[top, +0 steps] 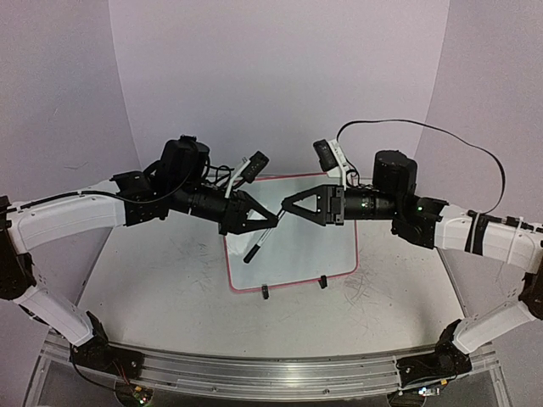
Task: Write a sentence on the whiteboard
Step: Pass from the left arm to the right
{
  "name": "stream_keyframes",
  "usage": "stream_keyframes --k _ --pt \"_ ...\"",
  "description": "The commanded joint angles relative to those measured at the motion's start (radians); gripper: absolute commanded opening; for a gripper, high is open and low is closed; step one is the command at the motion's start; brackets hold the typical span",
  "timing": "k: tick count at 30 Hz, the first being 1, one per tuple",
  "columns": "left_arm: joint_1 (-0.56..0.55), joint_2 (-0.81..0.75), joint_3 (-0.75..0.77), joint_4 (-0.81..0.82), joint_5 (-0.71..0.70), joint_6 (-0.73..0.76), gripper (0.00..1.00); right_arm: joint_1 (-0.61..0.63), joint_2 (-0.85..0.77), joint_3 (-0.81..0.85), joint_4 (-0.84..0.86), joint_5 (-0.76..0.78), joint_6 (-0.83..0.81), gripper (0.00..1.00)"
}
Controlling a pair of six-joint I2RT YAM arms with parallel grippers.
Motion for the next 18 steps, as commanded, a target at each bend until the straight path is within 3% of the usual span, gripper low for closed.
stream_keyframes --k 1,7,12,14,15,18 --pt "-0.005 0.015 0.063 0.039 0.033 0.020 0.00 0.005 0.030 0.004 0.100 -0.078 0.044 0.50" --pt "-0.005 0.022 0.069 0.039 0.032 0.020 0.00 0.005 0.050 -0.010 0.134 -0.103 0.072 0.36" --pt "-0.005 0.016 0.061 0.037 -0.003 0.019 0.03 0.003 0.038 -0.021 0.139 -0.054 0.082 0.03" --pt "-0.005 -0.002 0.041 0.038 -0.052 0.010 0.16 -0.002 0.020 -0.033 0.139 -0.014 0.090 0.00" --pt "-0.005 -0.013 0.028 0.037 -0.075 0.005 0.35 -0.007 0.007 -0.041 0.140 0.010 0.095 0.00" --pt "-0.005 -0.056 -0.024 0.045 -0.121 -0.022 0.67 -0.024 -0.049 -0.083 0.149 0.107 0.121 0.00"
